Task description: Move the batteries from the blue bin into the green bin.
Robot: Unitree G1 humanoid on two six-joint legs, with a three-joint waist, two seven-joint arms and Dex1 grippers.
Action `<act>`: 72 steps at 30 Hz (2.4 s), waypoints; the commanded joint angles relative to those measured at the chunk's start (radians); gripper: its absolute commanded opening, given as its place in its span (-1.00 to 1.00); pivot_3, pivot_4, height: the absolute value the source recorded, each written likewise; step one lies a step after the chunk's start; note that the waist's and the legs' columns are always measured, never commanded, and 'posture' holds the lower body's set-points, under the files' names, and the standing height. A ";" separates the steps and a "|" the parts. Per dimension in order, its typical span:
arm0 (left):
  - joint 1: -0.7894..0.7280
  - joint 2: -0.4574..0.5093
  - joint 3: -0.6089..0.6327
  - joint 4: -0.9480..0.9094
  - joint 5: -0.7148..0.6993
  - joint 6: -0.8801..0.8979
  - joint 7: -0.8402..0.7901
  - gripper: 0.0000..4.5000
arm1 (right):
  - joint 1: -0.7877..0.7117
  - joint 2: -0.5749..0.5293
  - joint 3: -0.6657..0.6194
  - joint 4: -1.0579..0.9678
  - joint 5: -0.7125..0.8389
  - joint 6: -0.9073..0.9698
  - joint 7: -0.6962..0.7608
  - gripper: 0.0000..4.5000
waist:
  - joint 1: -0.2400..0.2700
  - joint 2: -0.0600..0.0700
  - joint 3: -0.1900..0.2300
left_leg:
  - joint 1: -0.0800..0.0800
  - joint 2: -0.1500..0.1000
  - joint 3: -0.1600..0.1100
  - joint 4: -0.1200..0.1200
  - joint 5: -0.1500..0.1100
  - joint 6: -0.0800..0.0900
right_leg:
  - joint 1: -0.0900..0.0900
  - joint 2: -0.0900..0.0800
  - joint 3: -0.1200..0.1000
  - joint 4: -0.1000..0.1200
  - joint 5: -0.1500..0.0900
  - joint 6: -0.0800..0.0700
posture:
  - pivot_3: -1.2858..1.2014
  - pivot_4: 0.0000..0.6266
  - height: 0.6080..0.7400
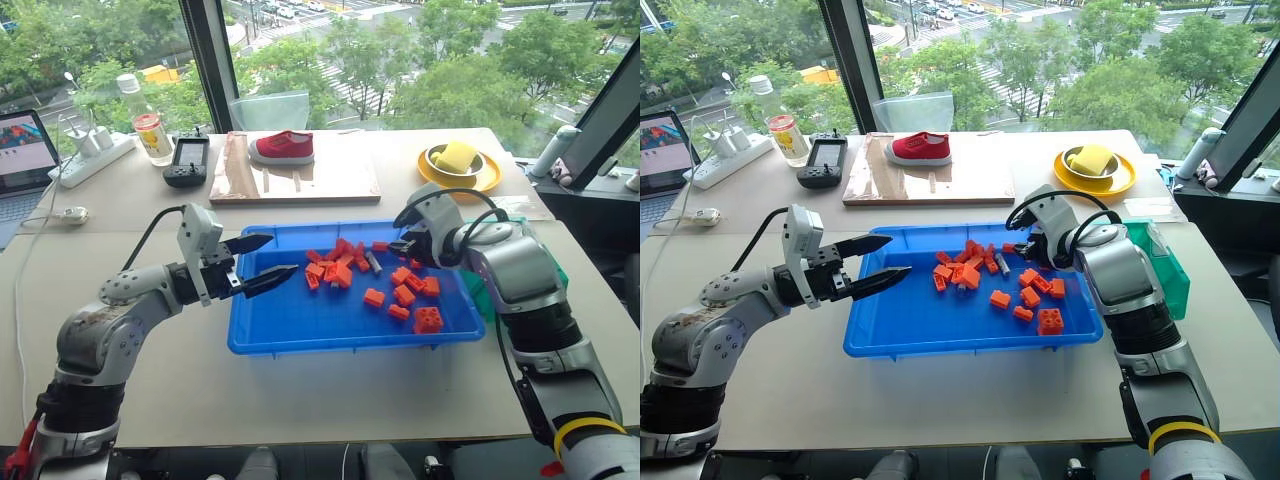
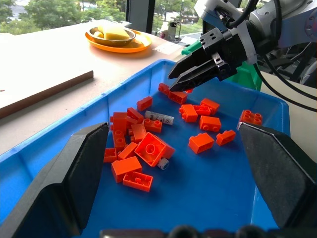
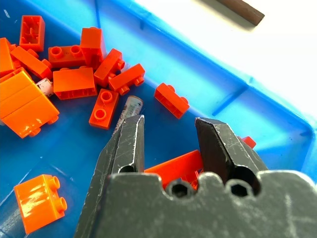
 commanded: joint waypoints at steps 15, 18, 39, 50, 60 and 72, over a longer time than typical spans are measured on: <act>0.001 0.006 0.011 -0.025 0.001 -0.011 0.000 1.00 | 0.161 -0.181 -0.064 -0.248 0.057 0.090 0.043 -0.40 | 0.006 0.000 0.000 | -0.001 0.000 0.000 0.000 0.000 0.000 | 0.000 0.000 0.000 -0.001 0.000 0.000 | 0.03 -0.52 1.00; 0.005 0.007 0.013 -0.026 -0.001 -0.009 0.000 1.00 | 0.219 -0.216 -0.091 -0.352 0.098 0.149 0.056 -0.40 | 0.008 0.000 0.000 | -0.001 0.000 0.000 0.000 0.000 0.000 | 0.000 0.000 0.000 -0.001 0.000 0.000 | 0.03 -0.52 1.00; -0.001 0.004 0.008 -0.025 -0.002 -0.010 -0.003 1.00 | 0.061 -0.015 0.051 -0.078 0.080 -0.020 -0.050 0.98 | 0.008 0.000 0.000 | -0.001 0.000 0.000 0.000 0.000 0.000 | 0.000 0.000 0.000 -0.001 0.000 0.000 | 0.03 -0.52 1.00; -0.001 0.003 0.008 -0.026 -0.002 -0.009 0.002 1.00 | -0.047 0.054 0.129 0.300 -0.004 -0.253 -0.002 0.98 | -0.001 0.000 0.000 | 0.000 0.000 0.000 0.000 0.000 0.000 | 0.000 0.000 0.000 -0.001 0.000 0.000 | 0.03 -0.52 1.00; 0.004 0.001 0.012 -0.033 -0.004 -0.009 0.010 1.00 | -0.051 0.070 0.129 0.352 -0.030 -0.281 0.047 -0.39 | 0.000 0.000 0.000 | 0.000 0.000 0.000 0.000 0.000 0.000 | 0.000 0.000 0.000 0.000 0.000 0.000 | 0.03 -0.52 1.00; -0.004 0.006 0.012 -0.027 -0.004 -0.011 0.004 1.00 | -0.055 -0.012 0.012 0.116 0.000 -0.127 0.048 -0.88 | 0.002 0.000 0.001 | -0.001 0.000 0.000 0.000 0.000 0.000 | 0.000 0.000 0.000 0.000 0.000 0.000 | 0.03 -0.52 1.00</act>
